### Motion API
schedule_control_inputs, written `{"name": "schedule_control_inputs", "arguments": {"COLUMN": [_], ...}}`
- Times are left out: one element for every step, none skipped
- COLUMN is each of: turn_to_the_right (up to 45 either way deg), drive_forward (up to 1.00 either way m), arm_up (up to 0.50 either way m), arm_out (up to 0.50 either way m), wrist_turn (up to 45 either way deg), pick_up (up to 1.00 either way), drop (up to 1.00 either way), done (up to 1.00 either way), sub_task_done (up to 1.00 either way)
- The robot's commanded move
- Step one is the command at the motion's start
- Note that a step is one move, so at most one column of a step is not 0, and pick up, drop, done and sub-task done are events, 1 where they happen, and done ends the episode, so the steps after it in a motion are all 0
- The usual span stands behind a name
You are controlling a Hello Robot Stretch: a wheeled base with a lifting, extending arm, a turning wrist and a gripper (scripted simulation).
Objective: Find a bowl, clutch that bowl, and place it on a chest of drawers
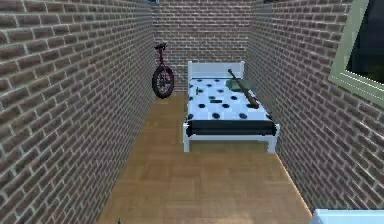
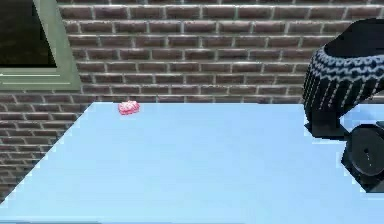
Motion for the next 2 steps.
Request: {"name": "schedule_control_inputs", "arguments": {"turn_to_the_right": [-45.0,-42.0], "drive_forward": [0.0,0.0], "arm_up": [0.0,0.0], "arm_out": [0.0,0.0], "wrist_turn": [0.0,0.0], "pick_up": [0.0,0.0], "drop": [0.0,0.0], "done": [0.0,0.0], "sub_task_done": [0.0,0.0]}}
